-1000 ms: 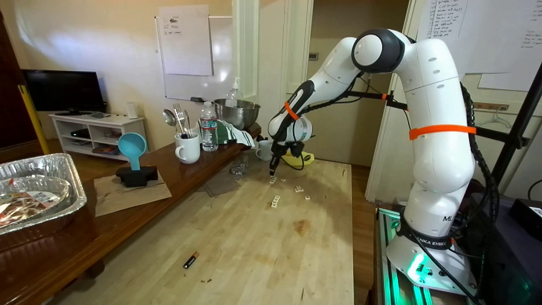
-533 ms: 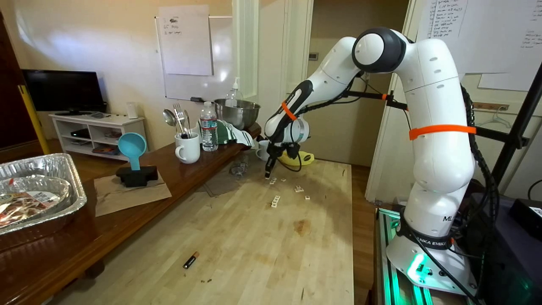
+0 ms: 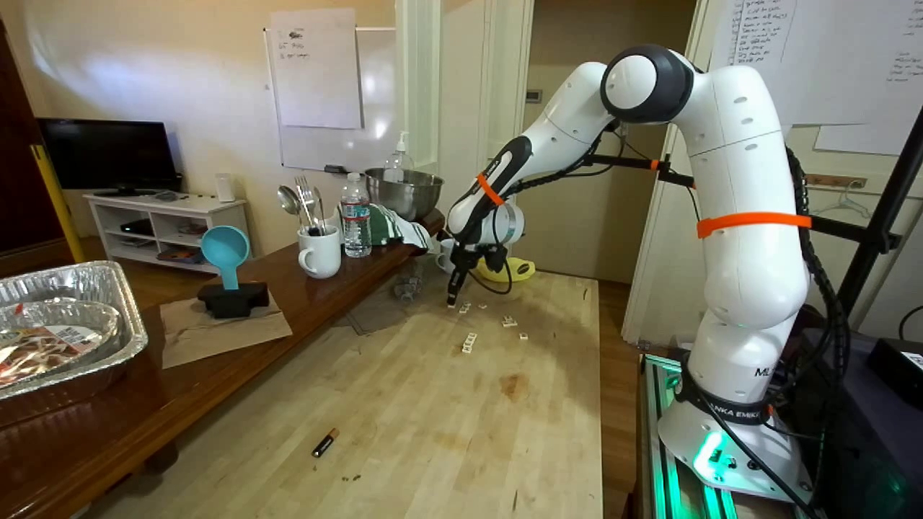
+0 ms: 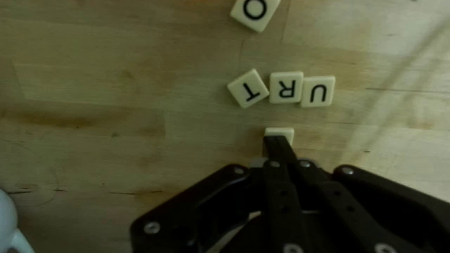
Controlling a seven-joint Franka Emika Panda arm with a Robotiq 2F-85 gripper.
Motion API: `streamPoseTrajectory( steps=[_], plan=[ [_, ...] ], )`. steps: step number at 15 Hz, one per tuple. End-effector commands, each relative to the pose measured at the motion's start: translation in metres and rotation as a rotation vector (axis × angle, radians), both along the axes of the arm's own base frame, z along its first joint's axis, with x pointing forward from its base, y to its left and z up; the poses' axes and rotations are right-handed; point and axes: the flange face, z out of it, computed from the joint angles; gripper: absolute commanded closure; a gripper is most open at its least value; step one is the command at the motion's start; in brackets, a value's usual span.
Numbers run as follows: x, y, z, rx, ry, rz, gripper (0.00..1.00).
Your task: Slide the letter S to the pile of letters on the left
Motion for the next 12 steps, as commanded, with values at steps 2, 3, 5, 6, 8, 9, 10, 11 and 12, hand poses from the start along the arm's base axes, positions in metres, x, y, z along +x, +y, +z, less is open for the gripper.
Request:
streamPoseTrajectory(
  steps=[2,3,5,6,8,9,10,11,12],
  plan=[
    [-0.020,0.023,-0.014,0.024,0.057,0.026,1.00],
    [-0.023,0.027,-0.013,0.025,0.059,0.032,1.00],
    [-0.028,0.037,-0.012,0.032,0.064,0.043,1.00],
    [-0.031,0.041,-0.011,0.036,0.068,0.046,1.00],
    [-0.037,0.049,-0.010,0.046,0.087,0.055,1.00],
    [-0.041,0.052,-0.009,0.044,0.093,0.056,1.00],
    [-0.046,0.055,-0.009,0.047,0.102,0.057,1.00],
    [-0.049,0.058,-0.009,0.048,0.110,0.057,1.00],
    [-0.054,0.060,-0.008,0.049,0.116,0.057,1.00]
  ],
)
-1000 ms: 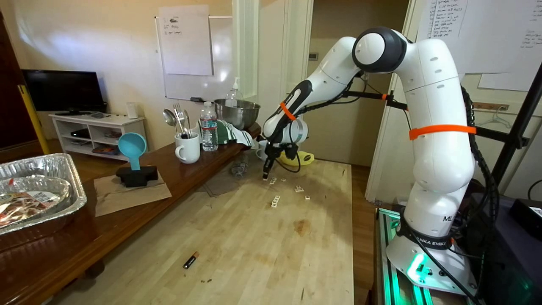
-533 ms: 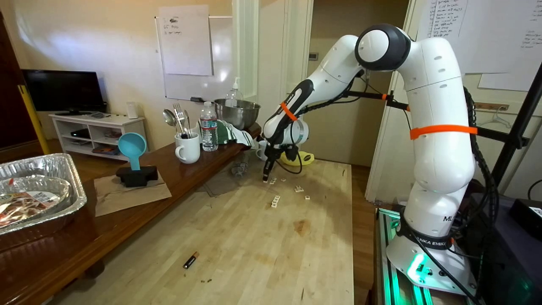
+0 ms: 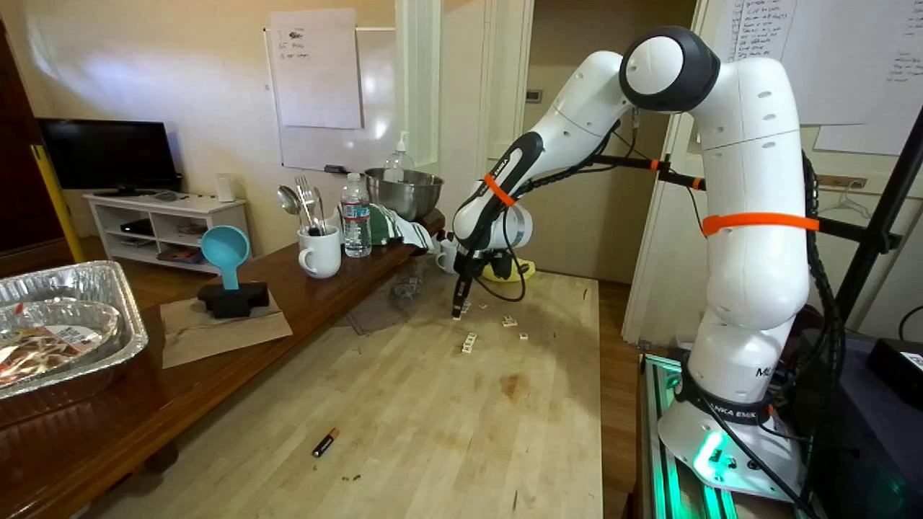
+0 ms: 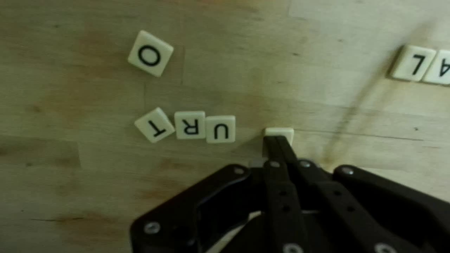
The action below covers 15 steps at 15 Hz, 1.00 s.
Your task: Slide the letter S to the pile of letters on the left
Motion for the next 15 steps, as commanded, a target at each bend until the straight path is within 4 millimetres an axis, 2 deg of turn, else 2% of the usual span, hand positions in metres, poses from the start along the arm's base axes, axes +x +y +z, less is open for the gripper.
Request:
streamPoseTrajectory(
  steps=[1,8,15],
  plan=[
    [-0.027,0.017,-0.008,0.017,0.066,-0.001,1.00],
    [-0.048,0.034,-0.007,0.023,0.093,-0.012,1.00],
    [-0.057,0.042,-0.006,0.018,0.109,-0.039,1.00]
  ],
)
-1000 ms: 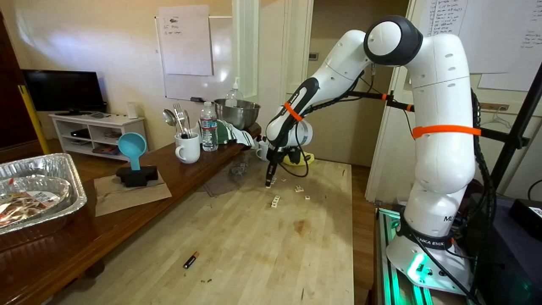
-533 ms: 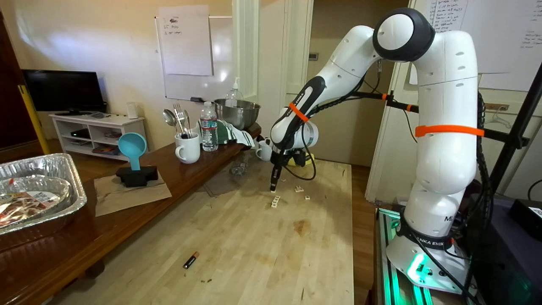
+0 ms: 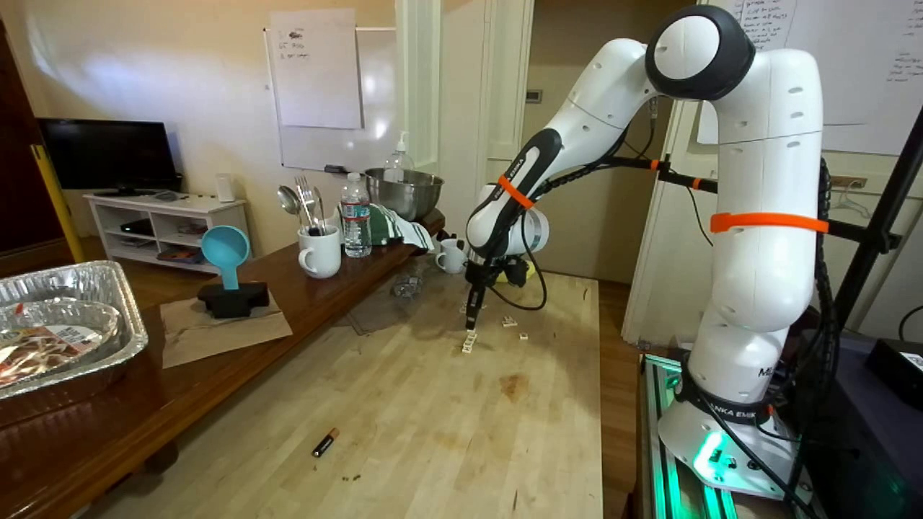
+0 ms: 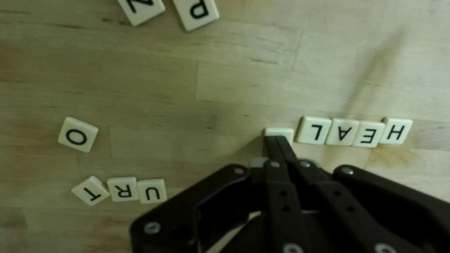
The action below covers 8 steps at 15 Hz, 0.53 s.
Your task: Slide the letter S to the pile of letters on the left
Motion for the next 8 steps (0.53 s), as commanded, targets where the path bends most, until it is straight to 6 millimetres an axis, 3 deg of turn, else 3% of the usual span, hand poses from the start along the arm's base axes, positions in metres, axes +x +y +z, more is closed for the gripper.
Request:
streamPoseTrajectory(
  steps=[1,8],
  plan=[
    [-0.0147,0.0067,-0.0063,0.005,0.048,-0.021,1.00],
    [-0.0192,0.0080,-0.0064,-0.002,0.056,-0.051,1.00]
  ],
)
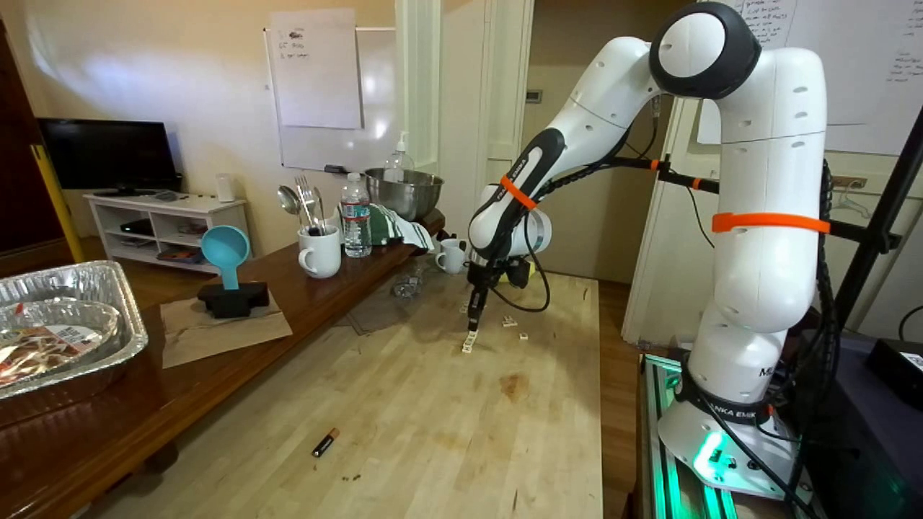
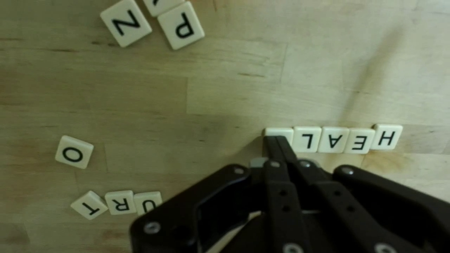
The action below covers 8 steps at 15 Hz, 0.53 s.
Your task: Slide the letter S to the pile of letters on the left
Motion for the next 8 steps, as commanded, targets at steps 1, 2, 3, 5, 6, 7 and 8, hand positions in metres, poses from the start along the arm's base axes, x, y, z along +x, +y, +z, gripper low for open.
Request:
streamPoseTrajectory(
  steps=[1,2,3,5,6,7,8],
  plan=[
    [-0.0128,0.0042,-0.0065,-0.001,0.044,-0.017,1.00],
    [-0.0126,0.0043,-0.0066,-0.001,0.044,-0.019,1.00],
    [-0.0126,0.0043,-0.0066,-0.002,0.043,-0.023,1.00],
    [-0.0127,0.0046,-0.0058,-0.002,0.040,-0.028,1.00],
    [-0.0122,0.0047,-0.0041,-0.001,0.035,-0.031,1.00],
    [-0.0113,0.0047,-0.0017,-0.002,0.026,-0.031,1.00],
    [-0.0100,0.0047,0.0009,-0.002,0.018,-0.030,1.00]
  ],
)
